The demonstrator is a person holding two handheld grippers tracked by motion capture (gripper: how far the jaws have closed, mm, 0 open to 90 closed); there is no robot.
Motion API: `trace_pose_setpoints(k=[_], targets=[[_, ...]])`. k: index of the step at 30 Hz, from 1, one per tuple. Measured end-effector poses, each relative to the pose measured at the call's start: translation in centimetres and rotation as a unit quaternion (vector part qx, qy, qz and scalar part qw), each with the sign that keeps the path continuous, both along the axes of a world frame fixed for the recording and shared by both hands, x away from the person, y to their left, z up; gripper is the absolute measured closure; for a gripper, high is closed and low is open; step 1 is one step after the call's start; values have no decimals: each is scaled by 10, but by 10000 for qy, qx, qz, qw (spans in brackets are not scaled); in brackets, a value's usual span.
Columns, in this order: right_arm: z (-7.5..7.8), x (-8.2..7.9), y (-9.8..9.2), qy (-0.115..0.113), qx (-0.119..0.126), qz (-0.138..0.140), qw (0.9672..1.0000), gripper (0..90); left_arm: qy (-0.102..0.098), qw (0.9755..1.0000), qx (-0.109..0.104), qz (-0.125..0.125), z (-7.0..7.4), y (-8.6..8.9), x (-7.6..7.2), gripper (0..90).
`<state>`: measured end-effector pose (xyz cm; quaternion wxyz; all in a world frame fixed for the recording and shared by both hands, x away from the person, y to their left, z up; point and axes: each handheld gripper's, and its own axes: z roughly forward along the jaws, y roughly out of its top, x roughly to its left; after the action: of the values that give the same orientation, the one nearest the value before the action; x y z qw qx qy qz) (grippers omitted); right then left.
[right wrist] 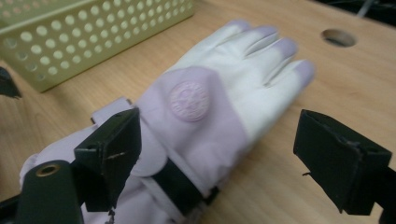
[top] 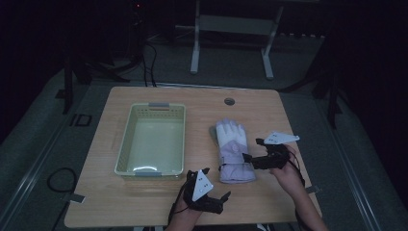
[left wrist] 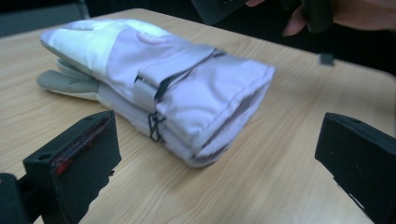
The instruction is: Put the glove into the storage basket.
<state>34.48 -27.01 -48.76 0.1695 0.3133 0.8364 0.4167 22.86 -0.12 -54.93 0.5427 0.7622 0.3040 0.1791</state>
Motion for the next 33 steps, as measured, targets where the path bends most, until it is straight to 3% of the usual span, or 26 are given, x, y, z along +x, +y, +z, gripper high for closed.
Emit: trace_pose_setpoints(k=[3,7,11,14,16,19,20,23,24,25,27,30,31,33], targets=[[9,1,-9,-25,65,-88,9999,156,366,9991,-147,-122,14,0,9,2],[16,5,-22,46,151,-190,9997,138,556,9982,-17,-203,35,-3,24,2],[19,7,-32,87,298,-307,9990,114,559,9983,-15,-166,57,-9,42,2],[19,6,-36,-36,407,-254,9988,115,637,9979,-75,-105,69,-13,57,1],[19,7,-37,-76,357,-270,9990,127,589,9983,20,-18,75,-18,67,2],[18,12,-38,-76,311,-349,9989,162,390,9984,335,232,83,-28,77,2],[17,15,-38,-49,279,-416,9987,164,419,9977,457,289,84,-31,82,2],[14,22,-35,-19,245,-383,9990,226,736,9955,490,345,85,-40,100,2],[14,22,-35,-19,245,-383,9990,226,736,9955,490,345,85,-40,100,2],[12,26,-32,41,257,-322,9991,250,810,9943,560,404,83,-44,107,2],[5,32,-26,85,253,-258,9993,272,888,9927,553,596,77,-47,116,187],[-5,36,-18,173,209,-192,9994,305,1229,9873,729,699,65,-51,128,197],[-9,36,-16,202,180,-167,9995,308,1257,9856,791,809,60,-51,130,209],[-17,37,-12,318,134,-137,9993,321,1569,9800,769,955,49,-50,135,217]])
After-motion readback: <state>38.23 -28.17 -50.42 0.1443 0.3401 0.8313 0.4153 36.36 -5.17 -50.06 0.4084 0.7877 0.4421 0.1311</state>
